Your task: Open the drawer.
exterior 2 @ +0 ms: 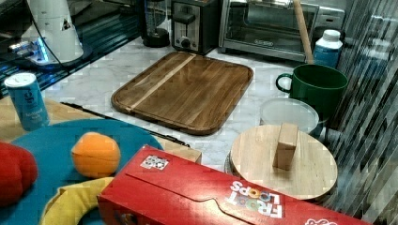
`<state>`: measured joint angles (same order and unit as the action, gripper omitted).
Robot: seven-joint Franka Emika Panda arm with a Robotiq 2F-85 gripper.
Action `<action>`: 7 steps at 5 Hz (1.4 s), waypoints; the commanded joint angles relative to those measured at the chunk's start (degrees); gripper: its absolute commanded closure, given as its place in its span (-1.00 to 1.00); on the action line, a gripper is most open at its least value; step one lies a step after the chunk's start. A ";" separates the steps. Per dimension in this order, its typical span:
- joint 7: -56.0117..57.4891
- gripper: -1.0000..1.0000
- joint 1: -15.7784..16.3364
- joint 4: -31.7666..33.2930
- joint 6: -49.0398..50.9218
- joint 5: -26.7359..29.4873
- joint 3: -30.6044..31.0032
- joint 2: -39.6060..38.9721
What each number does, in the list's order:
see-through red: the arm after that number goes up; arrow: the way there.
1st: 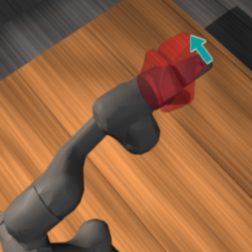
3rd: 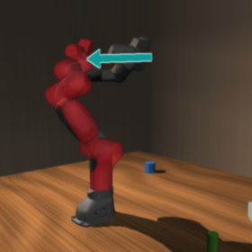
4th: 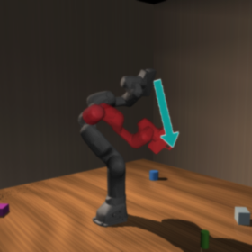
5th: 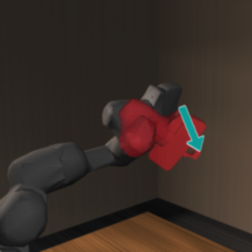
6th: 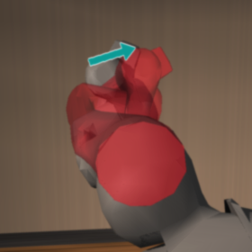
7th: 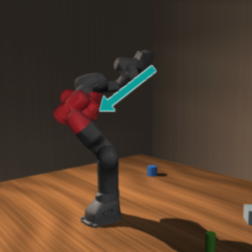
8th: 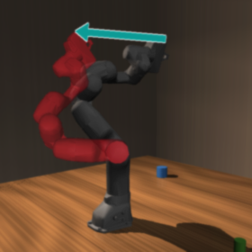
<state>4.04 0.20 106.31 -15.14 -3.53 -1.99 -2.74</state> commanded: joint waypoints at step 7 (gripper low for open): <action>35.94 -1.00 -3.66 16.92 -17.78 -6.13 -8.28 2.71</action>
<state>35.59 -2.35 122.76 -32.26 -10.16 -10.37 -0.54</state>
